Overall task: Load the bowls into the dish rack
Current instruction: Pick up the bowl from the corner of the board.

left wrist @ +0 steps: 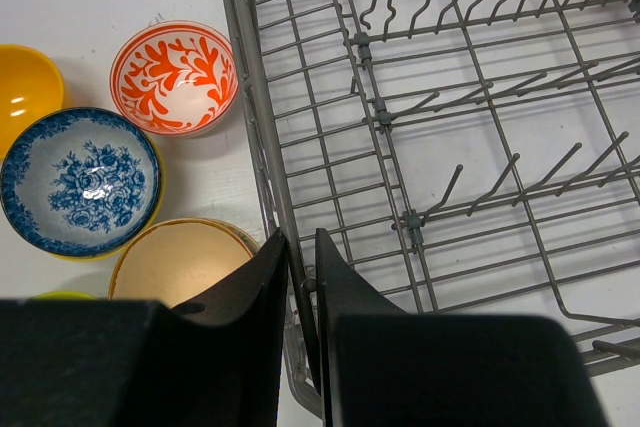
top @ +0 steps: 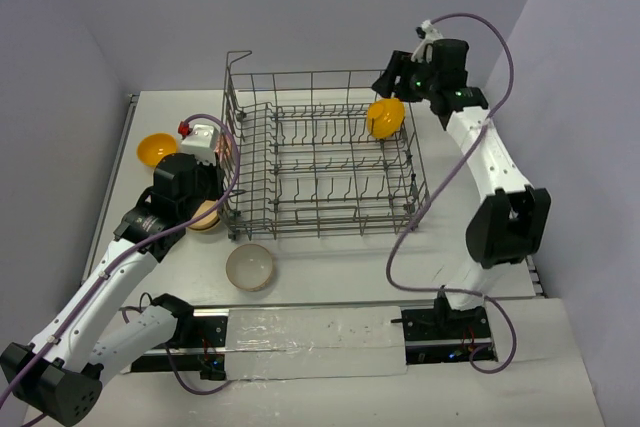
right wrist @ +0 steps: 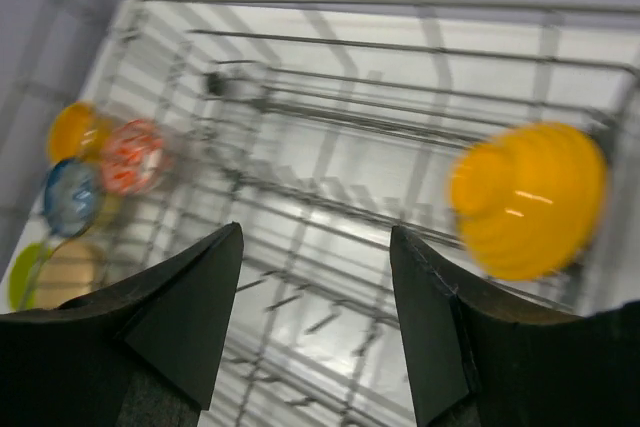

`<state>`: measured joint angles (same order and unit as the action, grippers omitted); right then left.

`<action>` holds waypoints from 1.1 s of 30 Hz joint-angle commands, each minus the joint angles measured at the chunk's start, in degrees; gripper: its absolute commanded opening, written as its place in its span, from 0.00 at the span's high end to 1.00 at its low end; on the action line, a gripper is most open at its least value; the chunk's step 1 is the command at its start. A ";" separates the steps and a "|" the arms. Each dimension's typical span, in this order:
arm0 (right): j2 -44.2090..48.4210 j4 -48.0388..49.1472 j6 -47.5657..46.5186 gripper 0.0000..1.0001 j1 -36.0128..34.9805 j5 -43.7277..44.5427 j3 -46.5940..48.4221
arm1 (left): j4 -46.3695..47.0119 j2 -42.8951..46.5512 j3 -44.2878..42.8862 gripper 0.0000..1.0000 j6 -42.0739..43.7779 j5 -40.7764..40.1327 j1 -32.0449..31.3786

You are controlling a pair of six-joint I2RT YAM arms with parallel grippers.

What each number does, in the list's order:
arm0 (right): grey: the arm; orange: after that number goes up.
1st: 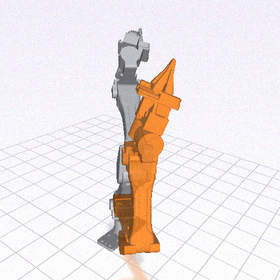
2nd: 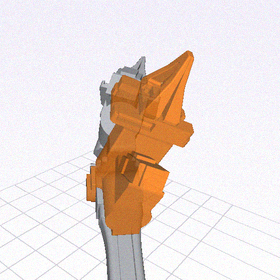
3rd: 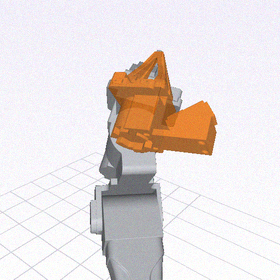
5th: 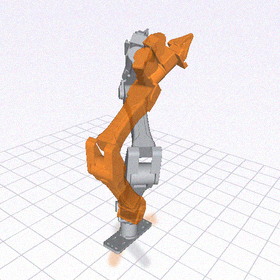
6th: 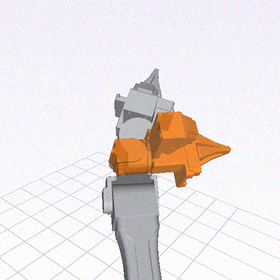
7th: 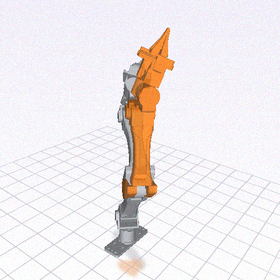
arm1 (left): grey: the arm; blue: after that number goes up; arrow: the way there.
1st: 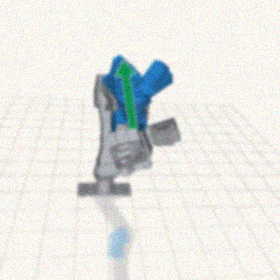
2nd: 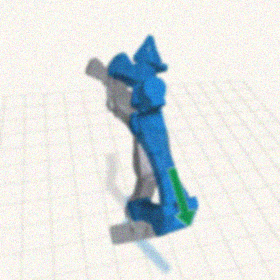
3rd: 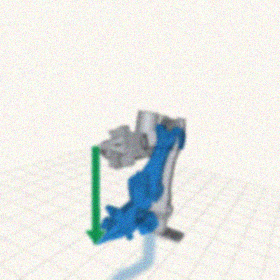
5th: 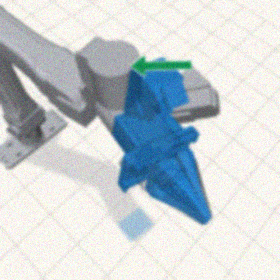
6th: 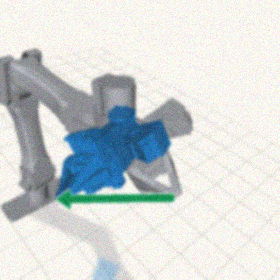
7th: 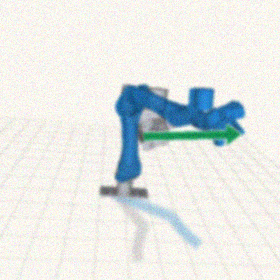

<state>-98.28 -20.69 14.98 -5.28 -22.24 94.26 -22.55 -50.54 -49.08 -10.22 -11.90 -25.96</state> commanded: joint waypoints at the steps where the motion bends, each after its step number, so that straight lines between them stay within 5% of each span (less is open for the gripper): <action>1: 10.28 6.45 -3.29 0.32 -8.15 0.87 -2.76 | -1.18 -0.96 0.74 1.00 0.55 4.17 -0.59; 11: 20.67 6.71 -8.65 0.33 -29.85 10.02 -12.68 | -0.83 -0.08 1.09 1.00 -1.12 2.14 -0.59; 27: 27.35 5.57 -11.55 0.36 -45.77 12.40 -24.56 | -1.01 -0.52 0.65 1.00 -1.65 1.00 -0.59; 33: 27.62 4.87 -11.82 0.36 -49.04 14.76 -26.58 | -0.57 -0.43 0.39 0.63 -1.82 0.56 -0.59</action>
<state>-72.49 -16.34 4.21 -53.30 -10.04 67.99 -22.63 -50.54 -48.95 -11.70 -12.34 -25.98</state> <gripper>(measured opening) 0.646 0.341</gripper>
